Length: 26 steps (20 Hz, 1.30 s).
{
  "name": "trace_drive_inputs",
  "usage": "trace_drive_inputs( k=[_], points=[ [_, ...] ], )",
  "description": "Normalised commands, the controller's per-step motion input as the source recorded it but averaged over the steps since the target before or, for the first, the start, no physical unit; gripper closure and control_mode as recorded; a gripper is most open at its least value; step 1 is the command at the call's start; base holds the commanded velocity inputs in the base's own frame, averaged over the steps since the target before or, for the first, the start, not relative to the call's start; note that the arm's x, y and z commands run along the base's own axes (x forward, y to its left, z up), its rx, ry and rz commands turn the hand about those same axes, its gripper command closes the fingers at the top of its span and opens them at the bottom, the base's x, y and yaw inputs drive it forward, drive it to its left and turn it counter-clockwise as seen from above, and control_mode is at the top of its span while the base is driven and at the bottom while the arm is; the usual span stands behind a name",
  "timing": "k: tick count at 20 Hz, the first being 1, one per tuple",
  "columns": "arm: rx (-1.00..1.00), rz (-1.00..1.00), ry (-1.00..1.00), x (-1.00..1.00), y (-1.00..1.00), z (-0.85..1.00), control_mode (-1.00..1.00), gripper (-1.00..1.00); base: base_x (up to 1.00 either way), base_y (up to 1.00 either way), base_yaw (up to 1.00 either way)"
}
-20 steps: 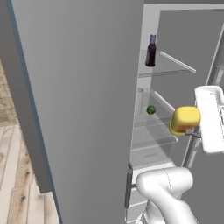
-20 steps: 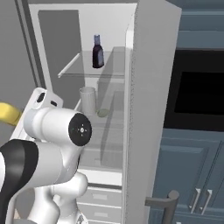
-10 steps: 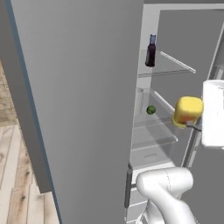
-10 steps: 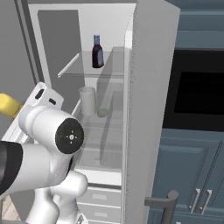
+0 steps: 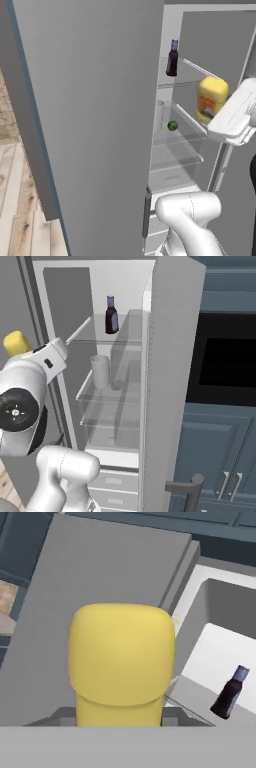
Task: Place the condiment bottle and mustard from the counter to the top shelf of the fridge. If the existing items in the fridge are on the top shelf, move them to other shelves.
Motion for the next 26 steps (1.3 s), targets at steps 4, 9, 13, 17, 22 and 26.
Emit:
trace_drive_inputs(
  k=[4, 9, 13, 17, 22, 26],
  points=[
    [0.32, -0.35, 0.26, 0.37, -0.45, 0.14, -1.0, 1.0, 0.0, 0.0, 0.0],
    [0.19, -0.31, 0.1, 0.11, -0.61, 0.0, -1.0, 1.0, 0.0, 0.0, 0.0],
    [0.08, -0.19, -0.17, 0.04, -0.44, 0.0, -1.0, 1.0, 0.0, 0.0, 0.0],
    [0.1, -0.22, -0.19, 0.36, -0.32, 0.0, -1.0, 1.0, 0.0, 0.0, 0.0],
    [0.16, -0.17, -0.01, 0.49, -0.17, 0.01, -1.0, 1.0, 0.0, 0.0, 0.0],
    [0.04, -0.06, 0.09, 0.67, -0.06, 0.0, -1.0, 1.0, 0.0, 0.0, 0.0]
  ],
)
